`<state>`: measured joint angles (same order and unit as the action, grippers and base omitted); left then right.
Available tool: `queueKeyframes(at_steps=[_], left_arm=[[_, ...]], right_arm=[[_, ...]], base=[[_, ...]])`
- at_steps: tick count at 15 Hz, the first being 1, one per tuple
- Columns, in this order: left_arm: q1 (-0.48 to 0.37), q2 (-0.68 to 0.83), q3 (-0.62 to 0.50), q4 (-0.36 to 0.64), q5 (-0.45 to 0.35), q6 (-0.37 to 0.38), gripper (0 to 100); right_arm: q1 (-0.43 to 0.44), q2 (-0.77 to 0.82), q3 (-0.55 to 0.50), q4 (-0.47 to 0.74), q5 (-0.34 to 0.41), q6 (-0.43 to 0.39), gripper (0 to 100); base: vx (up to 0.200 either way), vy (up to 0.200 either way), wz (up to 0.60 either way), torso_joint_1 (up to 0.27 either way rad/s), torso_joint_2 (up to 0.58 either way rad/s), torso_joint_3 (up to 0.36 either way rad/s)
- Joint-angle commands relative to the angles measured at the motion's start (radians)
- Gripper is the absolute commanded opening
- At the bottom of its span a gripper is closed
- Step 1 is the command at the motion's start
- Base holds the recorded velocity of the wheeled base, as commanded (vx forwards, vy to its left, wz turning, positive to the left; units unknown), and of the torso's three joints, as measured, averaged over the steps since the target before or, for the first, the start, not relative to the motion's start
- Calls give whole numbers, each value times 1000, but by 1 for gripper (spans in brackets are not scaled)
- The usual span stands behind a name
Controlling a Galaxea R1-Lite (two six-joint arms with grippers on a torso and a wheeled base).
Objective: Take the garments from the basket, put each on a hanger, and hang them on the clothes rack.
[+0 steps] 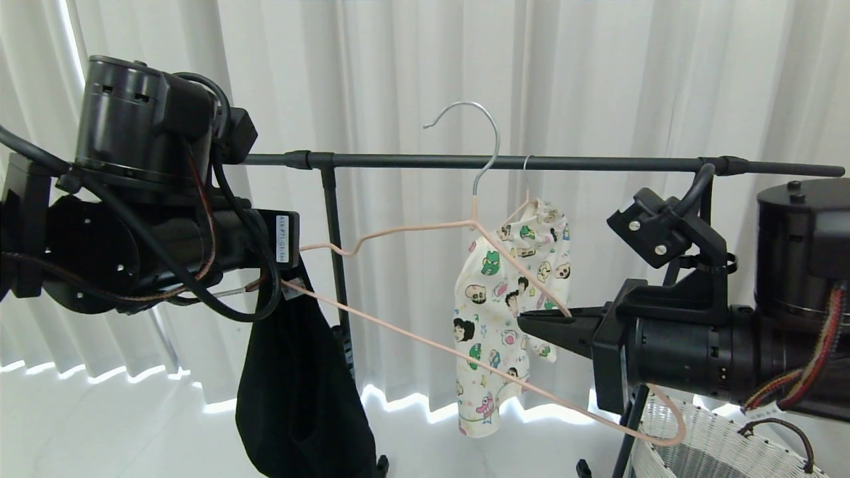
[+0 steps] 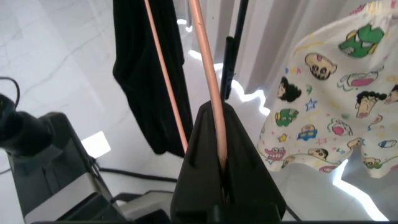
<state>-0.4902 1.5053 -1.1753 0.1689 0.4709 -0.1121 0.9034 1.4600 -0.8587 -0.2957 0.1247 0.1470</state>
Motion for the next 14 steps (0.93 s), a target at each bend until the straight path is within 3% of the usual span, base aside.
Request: queueKeyframes(at_steps=[1,5,8,14], left_arm=[[-1,-4,-3,0,2,0,0],[-8,-14,-23,0,8,-8,0],[-59,-23,-23,0,11,-64,0],[-179,-22,-75,0,17,-110,0]], right_arm=[[2,14,-6,-3,0,0,0],[26,105,-23,-77,-83,14,0],[51,152,-40,-121,-91,17,0],[84,217,-102,-123,-120,17,0]], base=[[0,0,0,0,0,0],[0,0,0,0,0,0],[0,0,0,0,0,0],[0,0,0,0,0,0]])
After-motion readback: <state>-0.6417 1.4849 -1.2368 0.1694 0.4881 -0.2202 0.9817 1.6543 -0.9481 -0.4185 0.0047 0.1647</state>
